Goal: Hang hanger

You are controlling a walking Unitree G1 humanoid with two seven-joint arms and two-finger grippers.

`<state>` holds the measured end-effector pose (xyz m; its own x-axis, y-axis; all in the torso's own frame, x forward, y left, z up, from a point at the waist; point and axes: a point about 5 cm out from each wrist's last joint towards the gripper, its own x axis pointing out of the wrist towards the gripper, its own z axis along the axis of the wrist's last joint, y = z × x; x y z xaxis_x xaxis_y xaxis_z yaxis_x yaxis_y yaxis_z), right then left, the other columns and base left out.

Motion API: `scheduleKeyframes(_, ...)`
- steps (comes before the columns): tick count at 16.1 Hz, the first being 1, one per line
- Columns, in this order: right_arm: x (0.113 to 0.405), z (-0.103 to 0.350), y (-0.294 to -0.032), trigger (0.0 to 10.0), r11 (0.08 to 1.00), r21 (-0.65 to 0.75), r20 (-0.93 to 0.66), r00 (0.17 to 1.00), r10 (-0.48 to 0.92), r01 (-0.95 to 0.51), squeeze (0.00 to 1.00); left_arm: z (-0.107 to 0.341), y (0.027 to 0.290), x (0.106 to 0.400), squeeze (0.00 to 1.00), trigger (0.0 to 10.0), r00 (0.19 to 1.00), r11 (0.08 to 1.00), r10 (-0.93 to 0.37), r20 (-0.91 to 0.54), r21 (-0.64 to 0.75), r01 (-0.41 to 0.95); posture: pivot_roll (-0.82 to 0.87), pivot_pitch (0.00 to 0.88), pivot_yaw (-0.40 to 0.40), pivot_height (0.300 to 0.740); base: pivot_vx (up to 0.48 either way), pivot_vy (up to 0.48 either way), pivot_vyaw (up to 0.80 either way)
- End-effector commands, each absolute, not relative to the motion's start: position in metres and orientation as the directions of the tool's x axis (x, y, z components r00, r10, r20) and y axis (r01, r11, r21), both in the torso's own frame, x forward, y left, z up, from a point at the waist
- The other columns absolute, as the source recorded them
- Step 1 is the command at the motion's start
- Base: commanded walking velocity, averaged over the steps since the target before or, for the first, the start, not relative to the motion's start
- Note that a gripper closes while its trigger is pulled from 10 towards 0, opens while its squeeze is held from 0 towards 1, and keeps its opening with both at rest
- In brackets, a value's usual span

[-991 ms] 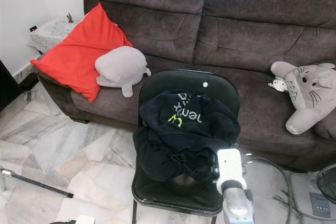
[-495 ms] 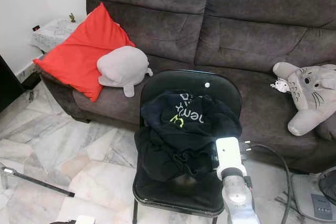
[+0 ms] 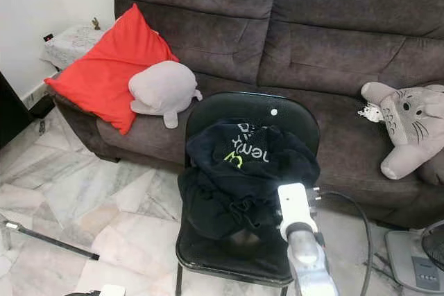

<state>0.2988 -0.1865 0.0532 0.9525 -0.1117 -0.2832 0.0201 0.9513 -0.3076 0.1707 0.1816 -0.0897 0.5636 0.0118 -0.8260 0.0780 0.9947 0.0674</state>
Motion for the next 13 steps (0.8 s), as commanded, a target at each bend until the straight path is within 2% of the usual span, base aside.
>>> scheduleKeyframes(1, 0.3027, 0.0539, -0.1885, 10.0, 0.953, -0.303, -0.284, 0.952, -0.116, 0.026, 0.0, -0.0934, 0.1831, 0.1628, 0.0, 10.0, 0.529, 0.992, 0.009, -0.848, 0.074, 0.101, -0.06, 0.077, 0.027, 0.74, 0.0, 0.0, 0.0)
scheduleKeyframes(2, 0.3046, 0.0541, -0.189, 10.0, 0.952, -0.305, -0.284, 0.952, -0.118, 0.026, 0.0, -0.0934, 0.1831, 0.1628, 0.0, 10.0, 0.529, 0.992, 0.009, -0.848, 0.074, 0.101, -0.06, 0.075, 0.027, 0.74, 0.0, 0.0, 0.0)
scheduleKeyframes(4, 0.3071, 0.0534, -0.1901, 1.0, 0.949, -0.313, -0.29, 0.949, -0.124, 0.028, 0.0, -0.0935, 0.1829, 0.1627, 0.0, 10.0, 0.529, 0.992, 0.008, -0.849, 0.073, 0.102, -0.05, 0.073, 0.027, 0.74, 0.0, 0.0, 0.0)
scheduleKeyframes(5, 0.3078, 0.0523, -0.1904, 0.0, 0.948, -0.317, -0.301, 0.945, -0.127, 0.027, 0.0, -0.0935, 0.1829, 0.1627, 0.0, 10.0, 0.529, 0.992, 0.009, -0.848, 0.074, 0.102, -0.05, 0.073, 0.027, 0.74, 0.0, 0.0, 0.0)
scheduleKeyframes(13, 0.3126, 0.0504, -0.1891, 0.0, 0.949, -0.313, -0.303, 0.945, -0.126, 0.026, 0.0, -0.0935, 0.1831, 0.1626, 0.0, 10.0, 0.528, 0.991, 0.006, -0.849, 0.075, 0.108, -0.05, 0.068, 0.03, 0.74, 0.0, 0.0, 0.0)
